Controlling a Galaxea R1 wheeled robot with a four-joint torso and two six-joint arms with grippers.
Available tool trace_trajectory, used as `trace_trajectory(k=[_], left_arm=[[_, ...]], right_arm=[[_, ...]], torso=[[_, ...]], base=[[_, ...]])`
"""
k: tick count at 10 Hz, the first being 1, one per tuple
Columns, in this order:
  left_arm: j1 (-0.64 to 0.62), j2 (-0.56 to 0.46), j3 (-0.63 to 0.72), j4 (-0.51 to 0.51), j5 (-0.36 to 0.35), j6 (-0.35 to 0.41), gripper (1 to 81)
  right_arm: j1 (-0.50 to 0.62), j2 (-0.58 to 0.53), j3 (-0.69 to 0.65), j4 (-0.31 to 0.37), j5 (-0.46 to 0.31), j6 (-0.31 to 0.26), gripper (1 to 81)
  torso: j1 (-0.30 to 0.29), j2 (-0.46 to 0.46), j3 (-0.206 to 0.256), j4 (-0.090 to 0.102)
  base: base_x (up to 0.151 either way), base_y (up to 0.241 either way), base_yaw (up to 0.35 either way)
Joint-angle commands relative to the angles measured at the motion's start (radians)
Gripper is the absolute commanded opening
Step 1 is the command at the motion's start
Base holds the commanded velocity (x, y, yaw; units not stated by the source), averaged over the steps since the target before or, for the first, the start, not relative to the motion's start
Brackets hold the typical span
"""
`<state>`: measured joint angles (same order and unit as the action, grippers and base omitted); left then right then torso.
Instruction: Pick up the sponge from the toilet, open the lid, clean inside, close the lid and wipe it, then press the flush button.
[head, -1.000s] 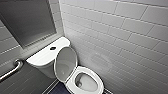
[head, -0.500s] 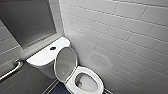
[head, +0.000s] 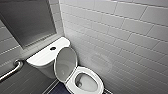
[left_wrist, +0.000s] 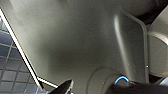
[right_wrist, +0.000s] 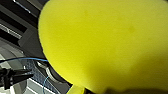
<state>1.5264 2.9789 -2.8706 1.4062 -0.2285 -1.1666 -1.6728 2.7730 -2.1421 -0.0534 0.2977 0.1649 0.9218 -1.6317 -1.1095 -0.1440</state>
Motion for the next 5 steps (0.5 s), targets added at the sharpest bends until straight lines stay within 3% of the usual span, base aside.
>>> trace_trajectory(k=[1, 2, 3, 5], left_arm=[[0.042, 0.069, -0.012, -0.568, 0.181, 0.536, 81.1], [0.042, 0.078, -0.01, -0.717, 0.184, 0.706, 81.1], [0.035, 0.088, -0.006, -0.812, 0.217, 0.828, 81.1], [0.006, 0.098, 0.023, -0.971, 0.293, 1.013, 81.1]], right_arm=[[-0.025, -0.008, -0.001, -0.022, -0.072, -0.001, 1.0], [-0.026, -0.008, -0.005, -0.022, -0.072, -0.001, 1.0], [-0.028, -0.007, -0.013, -0.022, -0.071, -0.001, 1.0], [-0.028, 0.001, -0.031, -0.017, -0.071, -0.001, 1.0]], torso=[[0.0, 0.0, 0.0, 0.0], [0.0, 0.0, 0.0, 0.0], [0.0, 0.0, 0.0, 0.0], [0.0, 0.0, 0.001, 0.0]], base=[[0.0, 0.0, 0.0], [0.0, 0.0, 0.0], [0.0, 0.0, 0.0], [0.0, 0.0, 0.0]])
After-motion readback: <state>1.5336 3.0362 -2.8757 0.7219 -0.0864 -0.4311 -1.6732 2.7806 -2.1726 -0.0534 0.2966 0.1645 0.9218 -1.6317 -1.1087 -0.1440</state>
